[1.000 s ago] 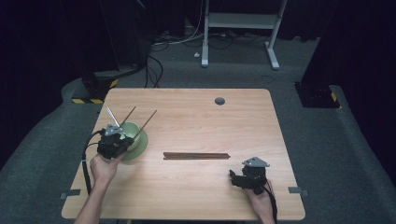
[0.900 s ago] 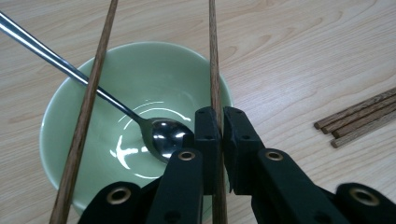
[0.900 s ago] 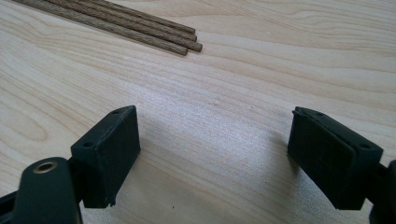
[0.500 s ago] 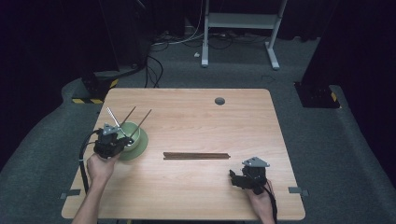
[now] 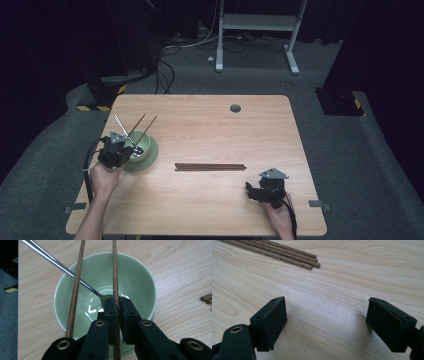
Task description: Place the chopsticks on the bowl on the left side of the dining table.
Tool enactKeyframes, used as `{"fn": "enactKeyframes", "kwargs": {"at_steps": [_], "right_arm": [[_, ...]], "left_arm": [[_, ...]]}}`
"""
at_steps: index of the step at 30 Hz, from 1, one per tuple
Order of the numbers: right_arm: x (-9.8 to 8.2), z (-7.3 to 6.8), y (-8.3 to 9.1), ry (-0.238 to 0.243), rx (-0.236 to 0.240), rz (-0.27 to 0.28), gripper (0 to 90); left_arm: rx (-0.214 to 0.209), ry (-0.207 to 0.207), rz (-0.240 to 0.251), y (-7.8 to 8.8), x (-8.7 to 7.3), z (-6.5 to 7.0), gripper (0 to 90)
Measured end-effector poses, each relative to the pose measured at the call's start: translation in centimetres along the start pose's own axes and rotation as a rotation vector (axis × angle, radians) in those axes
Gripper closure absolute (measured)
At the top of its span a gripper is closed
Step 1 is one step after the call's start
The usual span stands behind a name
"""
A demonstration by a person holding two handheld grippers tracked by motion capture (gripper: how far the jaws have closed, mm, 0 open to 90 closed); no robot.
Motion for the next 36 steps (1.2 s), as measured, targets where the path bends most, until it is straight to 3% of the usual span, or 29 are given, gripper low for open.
{"fn": "enactKeyframes", "kwargs": {"at_steps": [15, 36], "right_arm": [[0.0, 0.0, 0.0, 0.0, -0.001, -0.001, 16.4], [0.0, 0.0, 0.0, 0.0, -0.001, 0.0, 16.5]], "left_arm": [[0.037, 0.017, -0.016, 0.1, -0.6, -1.4, 84.0], [0.049, 0.026, -0.032, 0.3, -1.0, -2.2, 83.8]]}}
Point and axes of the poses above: each handheld gripper's, and its own axes: y roughly backward along the jaws, x roughly out of its top, z roughly to its right, the point moved 6 cm from there along -y, roughly forward along the jaws, and after that the axes turned 7 degrees about -y, right-handed, at the moved point
